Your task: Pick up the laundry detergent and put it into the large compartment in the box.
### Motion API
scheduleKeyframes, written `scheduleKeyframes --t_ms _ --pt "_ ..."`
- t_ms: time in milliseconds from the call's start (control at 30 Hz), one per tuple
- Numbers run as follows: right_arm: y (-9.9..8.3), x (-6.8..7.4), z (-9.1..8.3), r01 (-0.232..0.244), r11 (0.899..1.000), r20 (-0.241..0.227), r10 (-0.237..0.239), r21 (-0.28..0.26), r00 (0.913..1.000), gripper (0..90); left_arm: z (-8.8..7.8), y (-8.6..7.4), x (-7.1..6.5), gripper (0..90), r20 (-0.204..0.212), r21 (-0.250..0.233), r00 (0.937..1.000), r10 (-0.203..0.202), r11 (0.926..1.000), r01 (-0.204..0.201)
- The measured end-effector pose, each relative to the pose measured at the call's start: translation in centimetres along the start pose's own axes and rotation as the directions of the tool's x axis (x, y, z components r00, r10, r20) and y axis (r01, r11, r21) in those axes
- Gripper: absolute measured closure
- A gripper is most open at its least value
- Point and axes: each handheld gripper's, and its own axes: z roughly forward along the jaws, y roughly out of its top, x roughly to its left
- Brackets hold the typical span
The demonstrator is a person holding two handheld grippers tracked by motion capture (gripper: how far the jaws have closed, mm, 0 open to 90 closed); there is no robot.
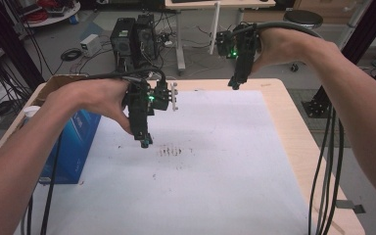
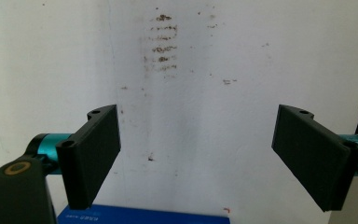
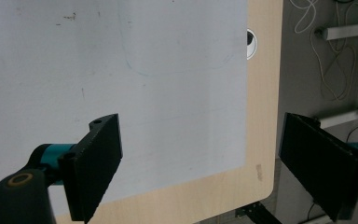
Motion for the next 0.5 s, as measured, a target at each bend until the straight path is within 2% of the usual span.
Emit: scheduleKeyframes --t_ms 500 --pt "0.1 0.16 -0.3 0.004 1.0 0.005 -0.004 -0.006 1.0 12.5 -0.08 -0.06 -0.26 15.4 0.001 0.001 1.0 -0.003 1.0 0.003"
